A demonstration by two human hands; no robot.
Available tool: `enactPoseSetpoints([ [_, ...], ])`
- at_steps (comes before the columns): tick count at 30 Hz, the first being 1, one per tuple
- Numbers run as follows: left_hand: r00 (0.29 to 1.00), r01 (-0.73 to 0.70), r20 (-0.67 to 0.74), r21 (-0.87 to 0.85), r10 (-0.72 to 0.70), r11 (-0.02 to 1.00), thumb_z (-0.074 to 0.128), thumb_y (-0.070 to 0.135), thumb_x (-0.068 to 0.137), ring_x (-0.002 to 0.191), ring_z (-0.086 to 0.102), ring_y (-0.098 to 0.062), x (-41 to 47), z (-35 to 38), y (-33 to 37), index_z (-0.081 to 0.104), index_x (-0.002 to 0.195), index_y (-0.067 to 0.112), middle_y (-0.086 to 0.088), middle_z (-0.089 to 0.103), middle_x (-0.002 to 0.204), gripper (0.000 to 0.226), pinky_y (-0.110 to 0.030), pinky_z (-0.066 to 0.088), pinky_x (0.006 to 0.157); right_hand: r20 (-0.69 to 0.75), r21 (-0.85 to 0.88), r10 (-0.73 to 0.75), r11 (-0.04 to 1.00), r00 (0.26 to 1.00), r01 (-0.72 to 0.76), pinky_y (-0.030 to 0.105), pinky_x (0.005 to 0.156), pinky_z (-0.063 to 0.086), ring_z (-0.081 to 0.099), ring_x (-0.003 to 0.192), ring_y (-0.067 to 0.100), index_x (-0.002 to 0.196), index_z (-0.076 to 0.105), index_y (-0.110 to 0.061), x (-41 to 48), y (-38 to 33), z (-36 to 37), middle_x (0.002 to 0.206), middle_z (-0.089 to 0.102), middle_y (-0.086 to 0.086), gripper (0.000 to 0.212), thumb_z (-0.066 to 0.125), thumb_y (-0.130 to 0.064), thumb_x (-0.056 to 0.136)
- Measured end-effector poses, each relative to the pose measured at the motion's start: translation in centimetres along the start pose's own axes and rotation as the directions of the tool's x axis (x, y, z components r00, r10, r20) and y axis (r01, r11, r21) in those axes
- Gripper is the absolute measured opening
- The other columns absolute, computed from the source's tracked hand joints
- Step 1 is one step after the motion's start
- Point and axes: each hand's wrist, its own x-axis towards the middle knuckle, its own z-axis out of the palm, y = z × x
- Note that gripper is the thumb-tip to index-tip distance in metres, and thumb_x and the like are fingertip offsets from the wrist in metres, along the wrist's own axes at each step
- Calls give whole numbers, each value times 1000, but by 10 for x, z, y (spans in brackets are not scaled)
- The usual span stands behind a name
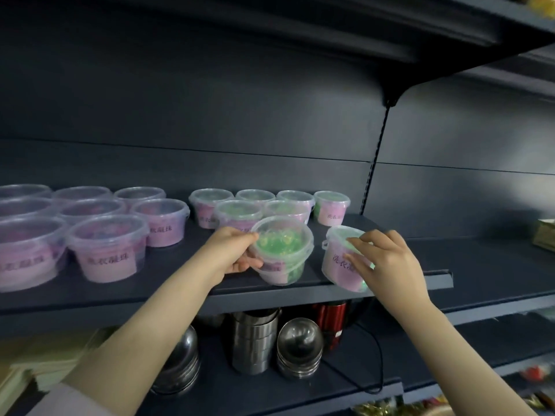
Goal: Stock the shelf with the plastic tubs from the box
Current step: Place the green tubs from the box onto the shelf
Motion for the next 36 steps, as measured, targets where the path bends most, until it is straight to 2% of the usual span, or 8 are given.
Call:
enactPoseSetpoints([
  [4, 999, 18, 45, 19, -19, 1000, 56, 28, 95, 62, 71, -19, 21, 30, 7, 44, 128, 8, -10, 69, 83, 40, -24, 51, 51, 79, 1, 0, 1000, 997, 0, 32, 55, 48, 51, 65, 28, 88, 76, -8, 3, 26, 28, 85, 66, 6, 23, 86, -10, 67],
  [8, 993, -105, 62, 160, 96, 981, 65, 36, 88, 83, 72, -18, 36, 54, 1, 36, 138, 19, -3, 64, 106, 60, -34, 58, 76, 272, 142, 144, 972, 951, -188, 39, 80, 51, 58, 88, 30, 108, 73, -13, 7, 66, 46, 104, 68, 5, 31, 77, -19, 79],
  [11, 856, -513, 243, 497, 456, 700, 59, 48, 87, 130, 41, -3, 39, 58, -10, 43, 134, 37, 16, 41, 140, 51, -30, 34, 109, 359, 234, 183, 932, 915, -278, 28, 92, 38, 58, 104, 25, 117, 69, -19, 0, 103, 49, 117, 67, -3, 28, 65, -19, 89],
  [14, 732, -680, 433, 504, 526, 532, 44, 60, 85, 133, 31, 7, 43, 64, -12, 56, 123, 43, 26, 45, 137, 43, -29, 26, 114, 359, 266, 186, 919, 915, -291, 26, 91, 33, 57, 102, 25, 112, 71, -22, -4, 130, 53, 113, 66, -6, 28, 67, -10, 87],
  [23, 697, -606, 322, 741, 640, 287, 36, 66, 86, 116, 37, -11, 98, 130, -9, 59, 120, 38, 21, 53, 117, 50, -29, 30, 98, 249, 174, 289, 926, 925, -336, 41, 80, 43, 53, 82, 28, 101, 74, -23, 7, 147, 89, 91, 58, 0, 25, 66, -12, 80],
  [30, 520, -439, 253, 898, 816, 2, 41, 59, 90, 84, 56, -23, 147, 173, -10, 73, 96, 25, 7, 65, 85, 47, -37, 47, 72, 260, 349, 351, 835, 900, -426, 36, 79, 43, 47, 81, 23, 87, 76, -21, 28, 171, 133, 84, 54, -3, 44, 40, -39, 70],
  [33, 431, -407, 260, 911, 864, -71, 43, 51, 94, 81, 59, -22, 161, 178, -16, 72, 100, 25, 7, 68, 88, 40, -36, 43, 72, 248, 548, 427, 678, 869, -490, 15, 85, 37, 48, 91, 18, 80, 72, -27, 22, 184, 148, 87, 57, -4, 33, 41, -30, 71],
  [36, 331, -382, 308, 908, 892, -172, 45, 48, 95, 82, 62, -21, 167, 169, -18, 71, 102, 22, 7, 70, 94, 38, -37, 43, 76, 333, 668, 453, 505, 827, -546, 14, 92, 36, 49, 103, 6, 72, 65, -29, 23, 194, 152, 95, 62, -7, 29, 39, -14, 71],
])
